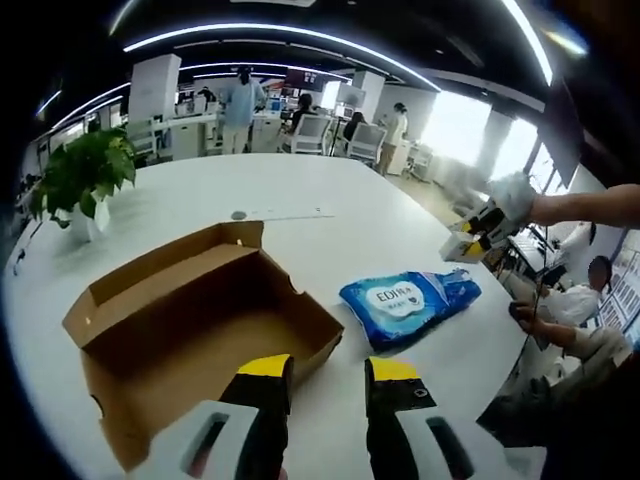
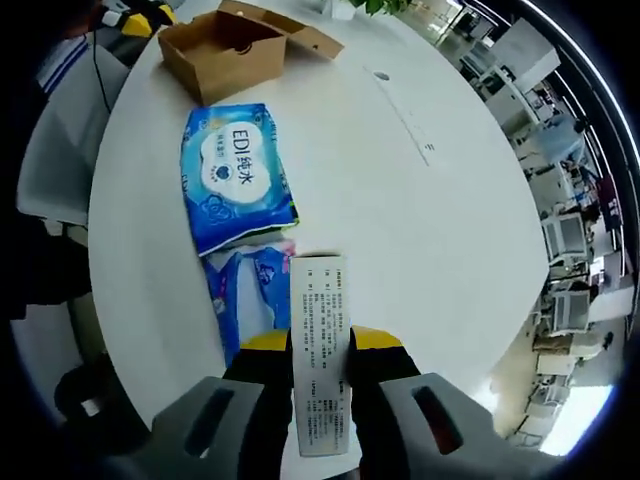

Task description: Operate the shoe box by opening the lid, removing the specified soft item, and placing it in the target area until the item is outside and the box remains undamaged.

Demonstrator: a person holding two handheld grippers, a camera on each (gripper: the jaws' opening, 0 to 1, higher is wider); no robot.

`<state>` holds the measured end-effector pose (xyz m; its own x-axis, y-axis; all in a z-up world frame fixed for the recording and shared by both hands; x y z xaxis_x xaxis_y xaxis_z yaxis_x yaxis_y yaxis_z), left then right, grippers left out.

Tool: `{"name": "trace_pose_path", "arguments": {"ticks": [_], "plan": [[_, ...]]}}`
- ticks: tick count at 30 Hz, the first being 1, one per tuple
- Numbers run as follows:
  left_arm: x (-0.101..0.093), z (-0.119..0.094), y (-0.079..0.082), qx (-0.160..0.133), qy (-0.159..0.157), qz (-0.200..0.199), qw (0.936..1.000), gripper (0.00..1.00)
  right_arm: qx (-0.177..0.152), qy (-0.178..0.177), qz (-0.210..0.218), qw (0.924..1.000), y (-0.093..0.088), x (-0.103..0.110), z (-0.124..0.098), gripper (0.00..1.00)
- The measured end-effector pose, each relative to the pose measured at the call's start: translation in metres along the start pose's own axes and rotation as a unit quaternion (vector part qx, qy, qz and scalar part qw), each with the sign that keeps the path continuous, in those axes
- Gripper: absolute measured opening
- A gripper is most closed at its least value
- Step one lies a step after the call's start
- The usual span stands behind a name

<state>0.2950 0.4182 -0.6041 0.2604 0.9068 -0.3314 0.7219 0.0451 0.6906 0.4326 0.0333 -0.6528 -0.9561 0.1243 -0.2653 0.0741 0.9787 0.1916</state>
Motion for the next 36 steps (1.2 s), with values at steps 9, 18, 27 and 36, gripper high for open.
{"name": "trace_pose_path", "arguments": {"ticks": [9, 18, 27, 36], "plan": [[0.016, -0.009, -0.001, -0.003, 0.017, -0.011, 0.9998, 0.28, 0.015, 0.009, -0.046, 0.9988, 0.012, -0.006, 0.030, 0.18], [0.031, -0.018, -0.004, -0.004, 0.038, -0.024, 0.9990, 0.28, 0.020, 0.028, -0.081, 0.9961, 0.028, -0.002, 0.061, 0.19], [0.040, -0.019, -0.005, -0.002, 0.046, -0.030, 0.9985, 0.28, 0.028, 0.040, -0.090, 0.9948, 0.028, -0.001, 0.076, 0.19], [0.041, -0.012, -0.004, 0.002, 0.044, -0.029, 0.9986, 0.28, 0.040, 0.047, -0.100, 0.9931, 0.018, 0.001, 0.083, 0.18]]}}
Point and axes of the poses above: the point that each gripper's makers call its tool centre point, and the gripper's own axes: z roughly forward along the fingers, x roughly to its left, y roughly out of its top, the point moved 4 cm from there along -z, roughly backward along the fingers, and after that the axes turned 8 degrees about -z, right-handed, at the moved point
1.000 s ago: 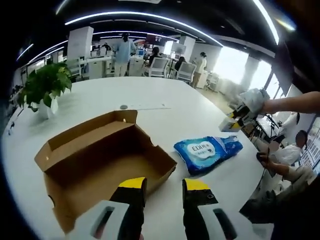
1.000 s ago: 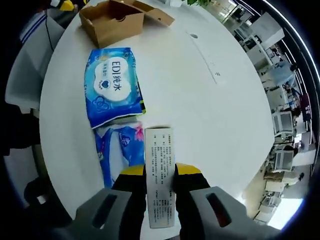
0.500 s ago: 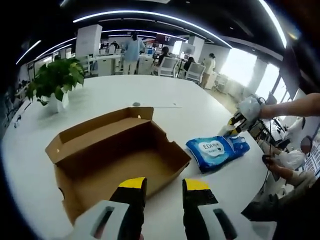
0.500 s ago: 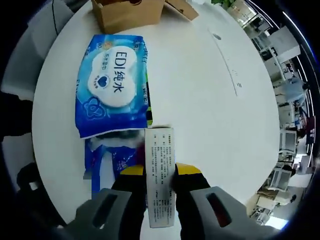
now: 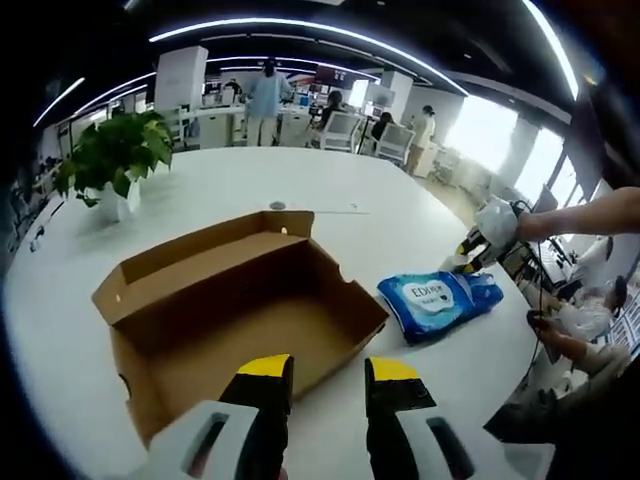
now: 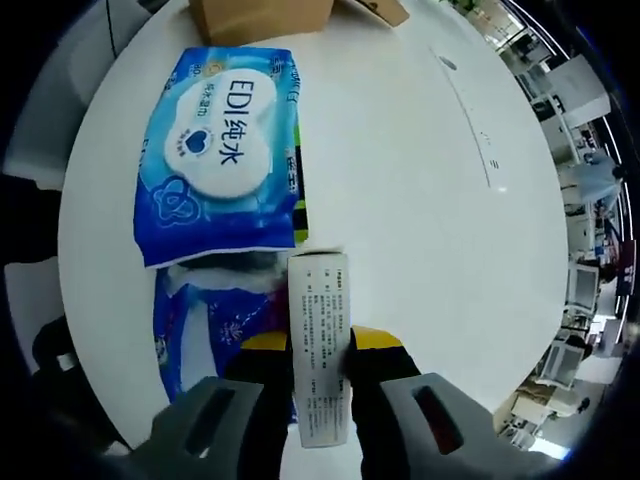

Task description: Operate the shoe box by opening the lid, removing the specified soft item, and placing it in the target area until the item is outside and the box remains undamaged.

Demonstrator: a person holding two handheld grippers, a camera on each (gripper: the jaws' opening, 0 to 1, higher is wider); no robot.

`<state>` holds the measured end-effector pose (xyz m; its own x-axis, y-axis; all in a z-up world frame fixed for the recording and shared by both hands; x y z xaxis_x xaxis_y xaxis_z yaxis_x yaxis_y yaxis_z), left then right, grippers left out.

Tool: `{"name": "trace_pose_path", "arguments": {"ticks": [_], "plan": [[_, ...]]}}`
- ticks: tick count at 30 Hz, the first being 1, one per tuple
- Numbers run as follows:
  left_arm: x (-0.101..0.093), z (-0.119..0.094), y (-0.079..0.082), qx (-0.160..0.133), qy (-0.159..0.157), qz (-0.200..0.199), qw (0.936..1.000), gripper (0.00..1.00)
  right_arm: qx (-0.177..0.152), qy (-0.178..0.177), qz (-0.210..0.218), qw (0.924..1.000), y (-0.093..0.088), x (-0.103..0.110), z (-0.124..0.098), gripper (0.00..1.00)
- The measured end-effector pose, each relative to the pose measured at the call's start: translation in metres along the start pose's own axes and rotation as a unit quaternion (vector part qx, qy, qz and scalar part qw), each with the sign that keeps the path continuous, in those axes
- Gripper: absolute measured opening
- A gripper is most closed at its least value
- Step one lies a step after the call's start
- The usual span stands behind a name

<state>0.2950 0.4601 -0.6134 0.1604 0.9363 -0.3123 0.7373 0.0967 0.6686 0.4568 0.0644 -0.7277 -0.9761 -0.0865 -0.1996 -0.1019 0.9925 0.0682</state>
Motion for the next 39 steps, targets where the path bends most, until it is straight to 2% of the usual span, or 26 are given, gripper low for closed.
{"name": "trace_pose_path", "arguments": {"ticks": [12, 19, 27, 31, 39], "plan": [[-0.003, 0.003, 0.002, 0.004, -0.004, 0.004, 1.0000, 0.29, 0.000, 0.003, 0.006, 1.0000, -0.003, -0.001, 0.000, 0.19], [-0.003, 0.003, 0.004, 0.001, -0.007, 0.006, 1.0000, 0.29, 0.009, -0.003, 0.016, 0.9998, -0.008, -0.003, -0.002, 0.22], [-0.001, 0.000, 0.004, -0.003, -0.010, 0.007, 0.9999, 0.29, 0.008, -0.018, 0.039, 0.9990, -0.013, -0.005, -0.017, 0.25], [0.000, -0.001, 0.003, -0.003, -0.013, 0.011, 0.9999, 0.29, 0.004, -0.029, 0.068, 0.9973, -0.015, -0.006, -0.028, 0.26], [0.003, -0.006, 0.001, -0.005, -0.022, 0.013, 0.9996, 0.29, 0.003, -0.043, 0.095, 0.9945, -0.008, 0.009, -0.057, 0.26]]}}
Point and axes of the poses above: the point that each gripper's makers call its tool centre point, and the gripper's own axes: z roughly forward along the fingers, x roughly to its left, y roughly out of its top, the point moved 4 cm from there along -z, roughly backward along the fingers, and after that the axes turned 8 degrees about -z, right-handed, at the moved point
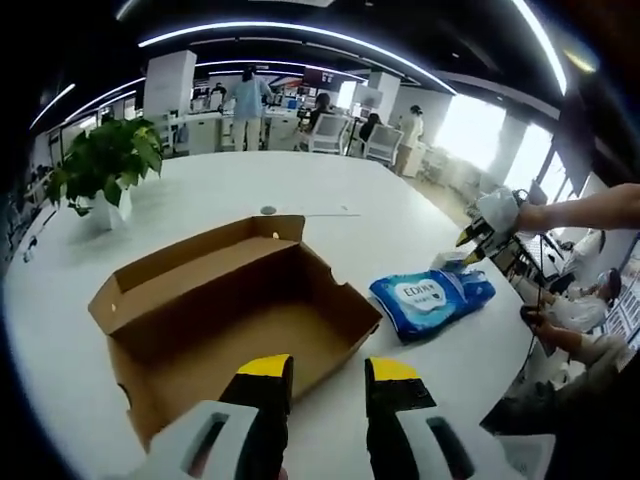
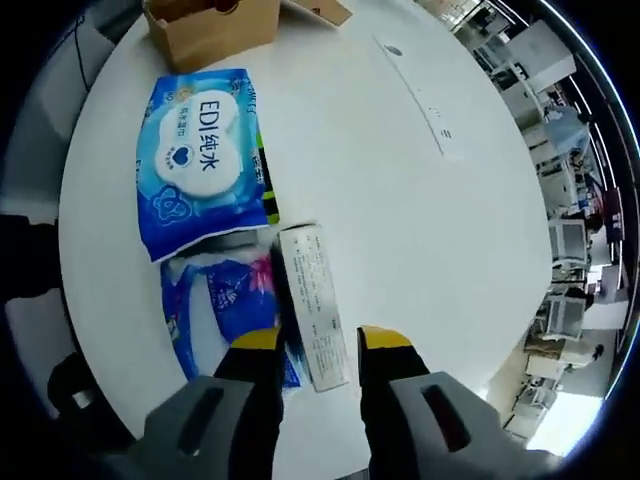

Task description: Operate the shoe box by opening the lid, removing the specified soft item, and placing it in the target area until the item is outside and the box remains undamaged.

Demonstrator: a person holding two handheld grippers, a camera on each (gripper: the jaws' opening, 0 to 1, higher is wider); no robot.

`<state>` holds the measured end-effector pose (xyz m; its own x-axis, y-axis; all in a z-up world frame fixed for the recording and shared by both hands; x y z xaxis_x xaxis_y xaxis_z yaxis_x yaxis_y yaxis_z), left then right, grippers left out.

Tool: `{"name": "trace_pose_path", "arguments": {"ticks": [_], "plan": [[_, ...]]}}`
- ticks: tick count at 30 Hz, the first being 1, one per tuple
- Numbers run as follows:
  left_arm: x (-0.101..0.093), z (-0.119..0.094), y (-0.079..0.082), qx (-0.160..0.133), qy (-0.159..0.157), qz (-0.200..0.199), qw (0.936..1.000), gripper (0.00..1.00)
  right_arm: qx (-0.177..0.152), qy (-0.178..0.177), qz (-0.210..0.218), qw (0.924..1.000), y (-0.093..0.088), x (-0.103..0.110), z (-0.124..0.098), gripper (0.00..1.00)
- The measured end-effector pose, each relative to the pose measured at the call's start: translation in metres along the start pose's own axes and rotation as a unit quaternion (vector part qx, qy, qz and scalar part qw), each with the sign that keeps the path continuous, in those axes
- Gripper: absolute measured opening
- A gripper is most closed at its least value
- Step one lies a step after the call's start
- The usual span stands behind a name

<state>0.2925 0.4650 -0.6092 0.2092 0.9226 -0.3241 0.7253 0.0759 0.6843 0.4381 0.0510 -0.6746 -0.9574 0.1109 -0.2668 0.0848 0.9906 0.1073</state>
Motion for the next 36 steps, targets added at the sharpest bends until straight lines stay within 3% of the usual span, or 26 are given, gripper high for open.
{"name": "trace_pose_path", "arguments": {"ticks": [5, 10, 16, 21, 31, 36], "plan": [[0.005, -0.006, -0.003, -0.001, -0.004, 0.000, 1.0000, 0.29, -0.007, -0.008, 0.027, 0.9996, 0.002, 0.004, -0.013, 0.26], [0.013, -0.012, -0.006, -0.002, -0.004, 0.001, 1.0000, 0.29, -0.048, -0.018, 0.118, 0.9917, 0.015, 0.004, -0.024, 0.26], [0.025, -0.024, -0.009, -0.004, -0.001, -0.002, 1.0000, 0.29, -0.062, -0.026, 0.125, 0.9899, 0.029, 0.004, -0.031, 0.26], [0.037, -0.038, -0.013, -0.008, 0.004, -0.006, 0.9999, 0.29, -0.093, -0.037, 0.142, 0.9848, 0.052, 0.003, -0.037, 0.26], [0.073, -0.064, -0.031, -0.005, 0.017, -0.016, 0.9997, 0.28, -0.170, -0.022, 0.143, 0.9747, 0.132, 0.018, -0.043, 0.27], [0.088, -0.077, -0.038, -0.003, 0.023, -0.021, 0.9995, 0.28, -0.201, -0.029, 0.123, 0.9714, 0.165, 0.026, -0.056, 0.27]]}}
Point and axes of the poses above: the point that each gripper's makers call its tool centre point, and the gripper's own axes: z roughly forward along the fingers, x roughly to its left, y roughly out of its top, the point moved 4 cm from there along -z, roughly backward along the fingers, and after that the axes turned 8 degrees about -z, right-handed, at the moved point
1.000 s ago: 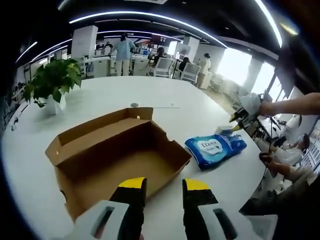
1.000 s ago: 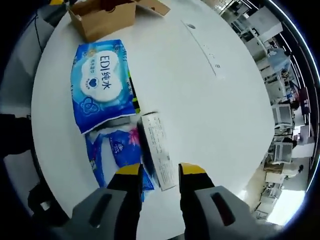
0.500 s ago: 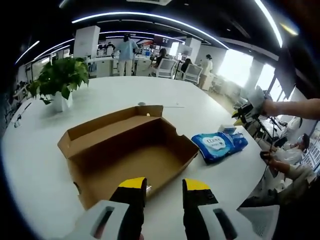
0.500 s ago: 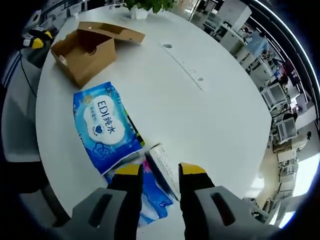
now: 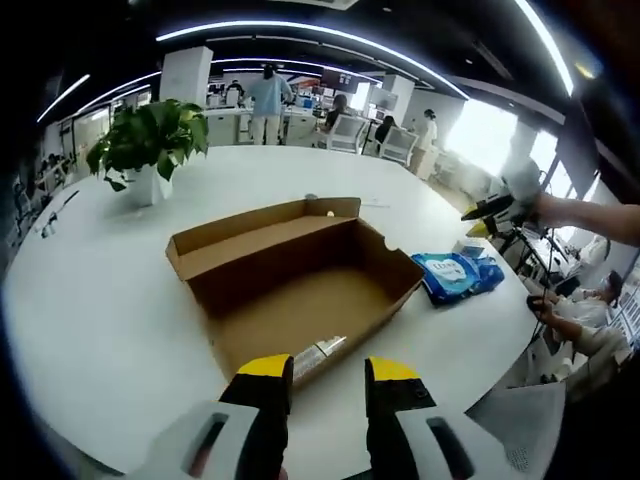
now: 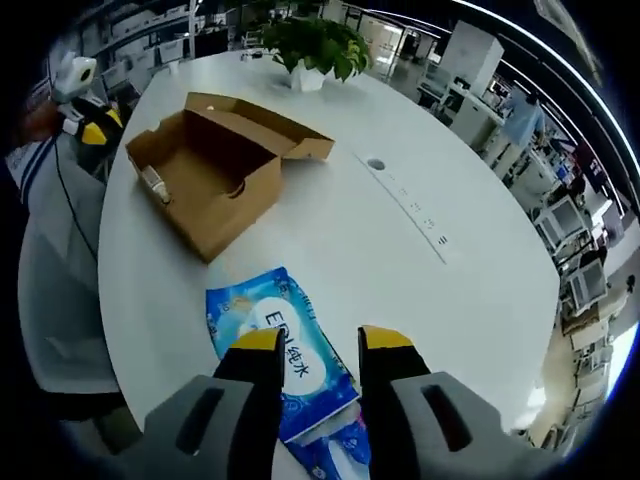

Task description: Operate the shoe box by opening the lid, removing the specified soft item, and placing it in the target area until the item is outside and the box remains undamaged.

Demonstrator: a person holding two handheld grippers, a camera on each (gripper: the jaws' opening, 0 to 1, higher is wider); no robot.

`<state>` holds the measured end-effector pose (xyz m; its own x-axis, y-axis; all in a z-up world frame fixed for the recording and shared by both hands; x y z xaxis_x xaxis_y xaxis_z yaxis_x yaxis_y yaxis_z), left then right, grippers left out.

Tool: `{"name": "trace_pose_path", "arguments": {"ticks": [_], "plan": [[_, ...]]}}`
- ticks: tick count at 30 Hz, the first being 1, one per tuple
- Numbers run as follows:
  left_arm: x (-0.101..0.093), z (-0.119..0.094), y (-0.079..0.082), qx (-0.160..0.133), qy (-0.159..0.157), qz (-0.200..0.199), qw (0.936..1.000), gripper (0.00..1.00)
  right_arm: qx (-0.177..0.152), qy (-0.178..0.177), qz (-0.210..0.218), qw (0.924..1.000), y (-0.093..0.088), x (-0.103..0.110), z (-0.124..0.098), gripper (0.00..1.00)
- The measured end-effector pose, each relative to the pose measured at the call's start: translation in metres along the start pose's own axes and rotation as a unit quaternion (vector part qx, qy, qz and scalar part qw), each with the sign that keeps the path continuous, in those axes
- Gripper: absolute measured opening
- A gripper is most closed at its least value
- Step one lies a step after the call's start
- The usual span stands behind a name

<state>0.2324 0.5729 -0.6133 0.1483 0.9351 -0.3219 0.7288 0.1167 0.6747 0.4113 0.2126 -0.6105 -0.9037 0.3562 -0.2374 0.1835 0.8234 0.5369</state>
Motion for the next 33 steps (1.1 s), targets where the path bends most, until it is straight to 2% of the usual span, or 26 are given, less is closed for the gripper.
{"name": "trace_pose_path", "arguments": {"ticks": [4, 8, 10, 17, 27, 33], "plan": [[0.013, -0.006, -0.001, 0.001, 0.005, -0.002, 1.0000, 0.28, -0.029, 0.003, 0.010, 0.9995, 0.019, 0.009, -0.005, 0.27], [0.017, -0.009, -0.002, 0.002, 0.005, -0.001, 1.0000, 0.28, -0.058, 0.006, 0.029, 0.9979, 0.036, 0.020, -0.012, 0.28], [0.017, -0.008, 0.000, 0.002, 0.003, 0.001, 1.0000, 0.28, -0.061, 0.004, 0.024, 0.9978, 0.040, 0.027, -0.015, 0.27], [0.020, 0.002, 0.001, 0.021, -0.009, 0.038, 0.9990, 0.28, -0.083, 0.020, 0.009, 0.9963, 0.053, 0.069, -0.030, 0.29], [0.024, 0.025, 0.015, 0.044, -0.025, 0.081, 0.9954, 0.28, -0.109, 0.019, 0.033, 0.9933, 0.057, 0.098, -0.049, 0.30], [0.024, 0.048, 0.021, 0.074, -0.041, 0.129, 0.9880, 0.28, -0.114, 0.007, 0.060, 0.9916, 0.048, 0.109, -0.060, 0.30]]}}
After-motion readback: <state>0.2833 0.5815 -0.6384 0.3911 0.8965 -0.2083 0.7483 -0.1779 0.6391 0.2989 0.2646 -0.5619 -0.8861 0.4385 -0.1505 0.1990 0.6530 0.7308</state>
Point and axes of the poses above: the point that each gripper's makers call its tool centre point, and the gripper's own axes: z roughly forward along the fingers, x roughly to its left, y roughly out of its top, the point moved 4 cm from there along -z, roughly backward along the fingers, and after that the axes turned 8 degrees about -z, right-handed, at the moved point
